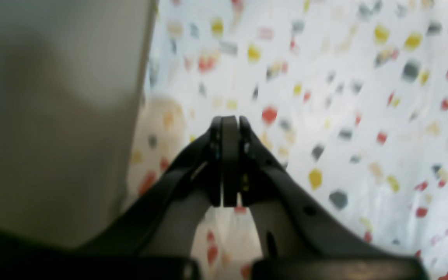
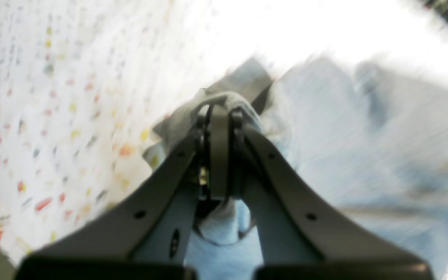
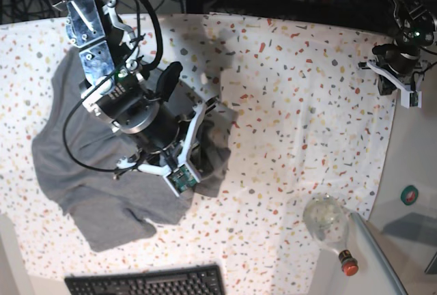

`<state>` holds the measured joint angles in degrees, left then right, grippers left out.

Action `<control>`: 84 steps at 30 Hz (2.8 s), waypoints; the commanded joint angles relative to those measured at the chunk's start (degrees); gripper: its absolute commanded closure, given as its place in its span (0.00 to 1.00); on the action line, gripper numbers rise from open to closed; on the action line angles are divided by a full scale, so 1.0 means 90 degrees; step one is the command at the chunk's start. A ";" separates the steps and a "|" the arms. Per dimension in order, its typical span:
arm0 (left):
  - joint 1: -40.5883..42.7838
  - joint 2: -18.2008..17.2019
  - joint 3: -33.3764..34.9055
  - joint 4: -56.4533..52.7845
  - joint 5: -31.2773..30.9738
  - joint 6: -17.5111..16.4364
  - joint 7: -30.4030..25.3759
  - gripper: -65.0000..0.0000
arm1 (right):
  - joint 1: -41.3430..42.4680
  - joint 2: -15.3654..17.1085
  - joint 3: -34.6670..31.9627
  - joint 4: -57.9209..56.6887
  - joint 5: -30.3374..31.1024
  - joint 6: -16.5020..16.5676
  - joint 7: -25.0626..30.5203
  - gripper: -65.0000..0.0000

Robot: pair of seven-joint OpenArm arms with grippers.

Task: Layout the t-shirt on the table in an organized manner, then fold the t-shirt properly
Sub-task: 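Grasp the bunched fabric with the right gripper and pull it flat, then grasp the t-shirt edges with both grippers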

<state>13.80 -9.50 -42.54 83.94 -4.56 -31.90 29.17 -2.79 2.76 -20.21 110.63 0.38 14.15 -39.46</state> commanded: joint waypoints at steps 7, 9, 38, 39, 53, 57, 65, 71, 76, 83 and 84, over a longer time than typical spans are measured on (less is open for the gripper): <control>-0.0318 -0.0132 -0.0025 0.0065 -0.0046 -0.0006 -0.0100 1.00 | -0.1414 0.0215 -0.0749 0.0099 0.0001 0.0533 0.0336 1.00; -0.0396 -0.0102 0.0024 -0.0013 -0.0046 -0.0006 -0.0091 1.00 | -0.1610 0.0215 -0.1042 -0.0400 -0.0018 0.0562 0.0668 1.00; -0.2867 0.1001 0.2632 -0.3246 -0.1921 0.0023 0.0730 0.70 | -0.2049 0.0147 0.2358 -0.0663 0.0021 0.0327 0.1811 0.58; -0.3013 0.1041 0.2632 -0.3461 -0.1921 0.0052 0.0730 0.70 | -0.2049 0.0147 0.2572 -0.0673 0.0021 0.0337 0.1821 0.58; -0.3560 0.1080 0.3912 -0.4653 -0.1960 0.0863 -0.0052 0.96 | -0.1287 -0.0742 0.5620 -0.1865 0.0021 0.0366 0.1791 0.58; -0.3443 0.0992 0.3404 -0.4594 -0.1960 0.0863 -0.0032 1.00 | -0.1200 -0.0752 0.6167 -0.2216 0.0031 0.0366 0.1782 0.53; -0.2672 0.0865 0.3208 -0.3227 -0.1921 0.0863 0.0007 1.00 | -0.1727 -0.0761 0.6353 -0.2285 0.1506 0.0366 0.1332 0.50; -0.2486 0.0874 0.3208 -0.3090 -0.1921 0.0863 0.0007 1.00 | -0.1825 -0.0732 0.5708 -0.2715 0.1584 0.0366 0.1225 0.50; -0.2486 0.0874 0.3208 -0.3061 -0.1921 0.0863 0.0007 1.00 | -0.1444 -0.0527 0.5640 -0.3467 0.1584 0.0366 0.1225 0.50; -0.2496 0.0777 0.3150 -0.2631 -0.1921 0.0863 0.0339 1.00 | -0.1160 -0.0322 0.5981 -0.3740 0.1603 0.0376 0.1235 1.00; -0.2457 0.0757 0.3169 -0.2406 -0.1921 0.0883 0.0407 1.00 | -0.1160 -0.0322 0.6089 -0.3643 0.1603 0.0376 0.1225 1.00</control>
<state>-7.01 -2.11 -13.96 61.25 -21.19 -23.77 34.13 -13.28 -0.82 34.26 77.14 15.42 18.00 -28.53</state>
